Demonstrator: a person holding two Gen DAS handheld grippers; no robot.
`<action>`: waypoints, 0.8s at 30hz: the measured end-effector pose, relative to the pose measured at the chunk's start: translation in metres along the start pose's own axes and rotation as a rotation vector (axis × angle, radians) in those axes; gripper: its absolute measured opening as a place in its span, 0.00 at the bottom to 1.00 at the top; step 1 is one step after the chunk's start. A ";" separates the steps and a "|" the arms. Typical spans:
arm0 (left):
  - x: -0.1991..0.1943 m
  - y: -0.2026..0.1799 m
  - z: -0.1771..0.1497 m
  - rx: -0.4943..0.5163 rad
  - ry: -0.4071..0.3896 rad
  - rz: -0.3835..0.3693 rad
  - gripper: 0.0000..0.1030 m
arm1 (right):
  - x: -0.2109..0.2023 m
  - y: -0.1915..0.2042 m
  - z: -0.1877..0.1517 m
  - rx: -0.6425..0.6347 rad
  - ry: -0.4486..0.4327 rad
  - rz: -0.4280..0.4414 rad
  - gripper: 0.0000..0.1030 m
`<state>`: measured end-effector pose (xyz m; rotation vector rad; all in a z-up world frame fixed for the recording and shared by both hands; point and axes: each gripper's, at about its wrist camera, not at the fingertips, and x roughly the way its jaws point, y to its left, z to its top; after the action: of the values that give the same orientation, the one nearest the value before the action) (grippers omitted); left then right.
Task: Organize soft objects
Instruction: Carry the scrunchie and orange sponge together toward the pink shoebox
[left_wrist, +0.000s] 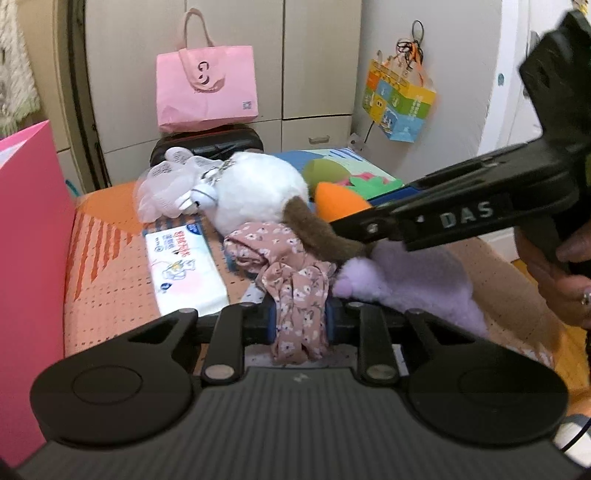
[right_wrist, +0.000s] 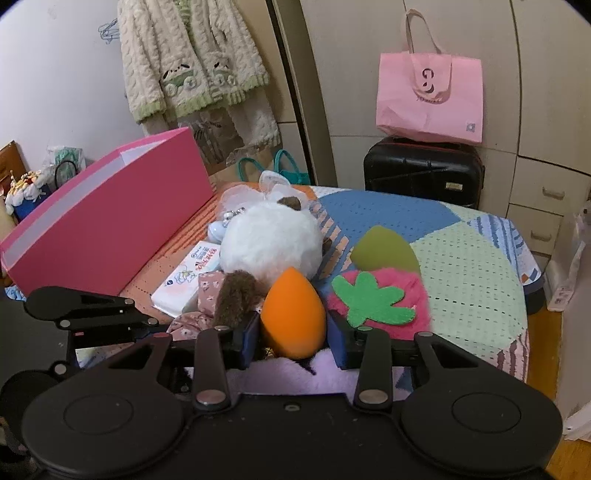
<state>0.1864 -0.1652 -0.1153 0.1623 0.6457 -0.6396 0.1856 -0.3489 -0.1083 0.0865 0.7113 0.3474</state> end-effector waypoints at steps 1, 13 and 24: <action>-0.002 0.001 -0.001 -0.009 -0.001 0.001 0.22 | -0.003 0.001 0.000 0.001 -0.009 -0.002 0.43; -0.027 0.000 -0.010 -0.062 -0.016 0.003 0.20 | -0.039 0.013 -0.007 0.015 -0.081 -0.063 0.43; -0.052 0.001 -0.013 -0.077 -0.037 0.014 0.19 | -0.059 0.022 -0.015 0.013 -0.069 -0.109 0.43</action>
<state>0.1487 -0.1336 -0.0944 0.0833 0.6321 -0.6023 0.1283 -0.3492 -0.0791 0.0717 0.6475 0.2340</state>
